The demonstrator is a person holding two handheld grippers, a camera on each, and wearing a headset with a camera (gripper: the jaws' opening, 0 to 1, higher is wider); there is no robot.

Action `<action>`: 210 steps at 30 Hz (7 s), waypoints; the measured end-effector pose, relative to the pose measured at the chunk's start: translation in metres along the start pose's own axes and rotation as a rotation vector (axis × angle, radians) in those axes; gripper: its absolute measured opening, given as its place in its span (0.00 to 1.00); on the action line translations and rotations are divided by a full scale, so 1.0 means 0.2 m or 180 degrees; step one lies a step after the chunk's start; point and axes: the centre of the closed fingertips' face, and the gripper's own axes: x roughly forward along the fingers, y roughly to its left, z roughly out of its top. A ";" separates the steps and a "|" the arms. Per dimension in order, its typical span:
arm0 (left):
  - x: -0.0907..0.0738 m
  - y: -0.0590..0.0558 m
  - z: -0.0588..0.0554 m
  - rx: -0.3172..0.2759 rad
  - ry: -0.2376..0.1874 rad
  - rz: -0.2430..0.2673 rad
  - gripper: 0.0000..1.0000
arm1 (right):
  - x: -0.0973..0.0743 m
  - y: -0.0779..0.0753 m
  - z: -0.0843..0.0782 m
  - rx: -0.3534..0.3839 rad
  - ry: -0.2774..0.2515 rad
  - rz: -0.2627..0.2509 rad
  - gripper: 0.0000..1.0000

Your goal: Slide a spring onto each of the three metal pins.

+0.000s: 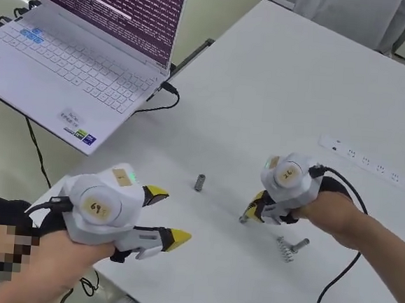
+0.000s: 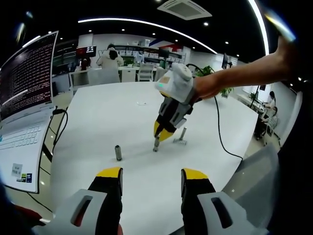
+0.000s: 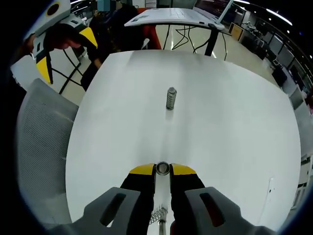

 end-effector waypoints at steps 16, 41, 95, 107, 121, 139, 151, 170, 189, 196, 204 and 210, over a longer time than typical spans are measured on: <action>-0.02 0.01 -0.02 -0.0050 0.0029 0.0063 0.42 | 0.09 0.01 -0.05 0.0009 0.0074 0.0069 0.09; -0.05 -0.05 -0.02 -0.0032 0.0003 0.0090 0.42 | -0.12 0.05 -0.10 0.0320 -0.0199 -0.0213 0.29; -0.13 -0.04 0.16 -0.0018 -0.0302 0.0130 0.44 | -0.68 0.43 -0.33 0.1669 -0.1411 -0.1359 0.46; -0.12 0.00 0.15 0.0045 -0.0225 0.0070 0.46 | -0.71 0.52 -0.44 0.1940 -0.1429 -0.1493 0.48; -0.04 -0.02 0.20 0.0128 -0.0186 -0.0035 0.48 | -0.80 0.59 -0.60 0.2221 -0.1430 -0.1670 0.50; 0.12 -0.18 0.29 0.0356 -0.0135 -0.0377 0.48 | -0.85 0.64 -0.73 0.2473 -0.1423 -0.1804 0.52; 0.31 -0.34 0.31 0.0833 0.0092 -0.0758 0.48 | -0.87 0.65 -0.77 0.2538 -0.1404 -0.1830 0.55; 0.58 -0.56 0.24 0.1468 0.0476 -0.1305 0.48 | -0.88 0.69 -0.76 0.2590 -0.1384 -0.1794 0.57; 0.88 -0.68 0.17 0.1803 0.0768 -0.1533 0.47 | -0.89 0.77 -0.84 0.2726 -0.1338 -0.1783 0.57; 0.97 -0.71 0.10 0.1793 0.0867 -0.1597 0.48 | -0.89 0.76 -0.84 0.2706 -0.1328 -0.1745 0.56; 1.11 -0.73 -0.02 0.1656 0.1064 -0.1641 0.48 | -0.87 0.75 -0.85 0.2703 -0.1315 -0.1676 0.56; 1.16 -0.71 -0.06 0.1589 0.1131 -0.1595 0.48 | -0.88 0.75 -0.87 0.2689 -0.1291 -0.1652 0.56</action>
